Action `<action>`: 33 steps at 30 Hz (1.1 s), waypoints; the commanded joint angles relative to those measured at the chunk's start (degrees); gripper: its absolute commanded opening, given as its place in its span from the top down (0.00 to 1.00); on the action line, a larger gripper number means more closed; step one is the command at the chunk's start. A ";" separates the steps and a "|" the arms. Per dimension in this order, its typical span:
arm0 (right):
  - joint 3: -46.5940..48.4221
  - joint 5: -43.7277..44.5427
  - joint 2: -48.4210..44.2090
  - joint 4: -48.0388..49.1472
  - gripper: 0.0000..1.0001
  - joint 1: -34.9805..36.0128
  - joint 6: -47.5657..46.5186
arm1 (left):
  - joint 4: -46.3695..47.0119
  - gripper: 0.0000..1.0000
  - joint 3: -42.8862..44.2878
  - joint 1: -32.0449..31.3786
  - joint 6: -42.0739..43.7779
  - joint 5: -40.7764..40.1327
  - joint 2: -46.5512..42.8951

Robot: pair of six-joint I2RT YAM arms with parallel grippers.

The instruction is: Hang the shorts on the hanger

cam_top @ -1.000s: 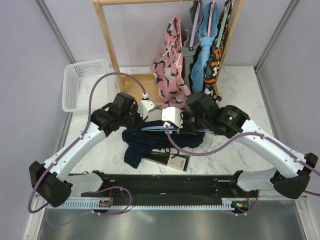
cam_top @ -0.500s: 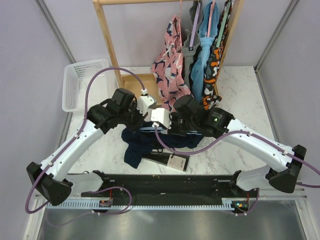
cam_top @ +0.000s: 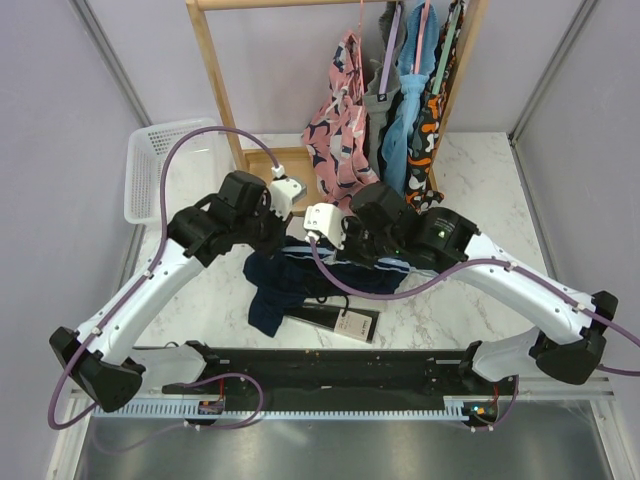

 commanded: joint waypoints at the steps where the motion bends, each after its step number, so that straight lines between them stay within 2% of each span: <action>1: 2.86 -4.03 1.85 8.35 1.00 1.23 3.30 | 5.04 0.98 -0.79 -0.29 -5.41 5.47 -2.06; 5: 0.84 -4.55 3.96 12.05 1.00 1.32 3.48 | 7.07 0.98 -3.00 -0.29 -9.62 7.68 -2.77; 9: -2.15 -3.33 3.00 17.06 1.00 1.32 3.22 | 6.63 0.97 -4.22 -0.29 -8.14 9.51 -2.32; 11: -3.20 -2.36 2.38 18.56 1.00 1.23 2.87 | 6.28 0.75 -5.19 -0.20 -3.07 11.97 -3.90; 12: -3.65 -2.36 1.60 18.91 1.00 1.23 2.60 | 6.37 0.45 -6.15 -0.11 -0.42 13.03 -6.61; 13: -4.17 -2.27 1.07 20.04 1.00 1.23 2.43 | 6.55 0.31 -6.51 0.15 1.52 11.99 -8.55; 14: -5.74 -2.44 0.45 20.66 1.00 1.23 2.17 | 6.98 0.21 -6.77 1.20 5.89 11.72 -10.39; 15: -6.46 -2.62 -0.60 21.28 1.00 1.23 1.73 | 7.07 0.10 -7.12 4.25 8.98 15.11 -12.07; 18: -8.92 -2.97 -1.66 23.04 1.00 1.23 0.76 | 5.42 0.06 -7.13 10.67 23.29 22.69 -17.61; 19: -9.19 -3.15 -1.66 23.30 1.00 1.23 0.50 | 4.10 0.06 -6.95 11.66 31.95 23.66 -18.23; 20: -9.36 -3.41 -1.58 23.57 1.00 1.23 0.14 | 4.00 0.06 -7.30 12.45 35.17 22.63 -18.50; 22: -9.63 -4.02 -1.49 24.10 1.00 1.23 -0.56 | 2.87 0.08 -8.09 14.91 44.45 22.44 -17.89; 24: -9.54 -4.64 -1.49 24.45 1.00 1.23 -1.52 | 1.37 0.11 -9.67 17.97 50.63 25.94 -17.36; 25: -9.45 -4.73 -1.49 24.36 1.00 1.23 -1.96 | -0.81 0.12 -10.20 18.43 57.54 27.61 -17.18; 28: -9.45 -5.17 -1.49 24.45 1.00 1.23 -3.02 | 0.04 0.14 -13.01 18.52 65.83 32.62 -17.01; 33: -9.19 -7.80 -1.93 24.36 1.00 1.23 -4.52 | 1.45 0.16 -14.69 17.47 67.90 36.86 -12.71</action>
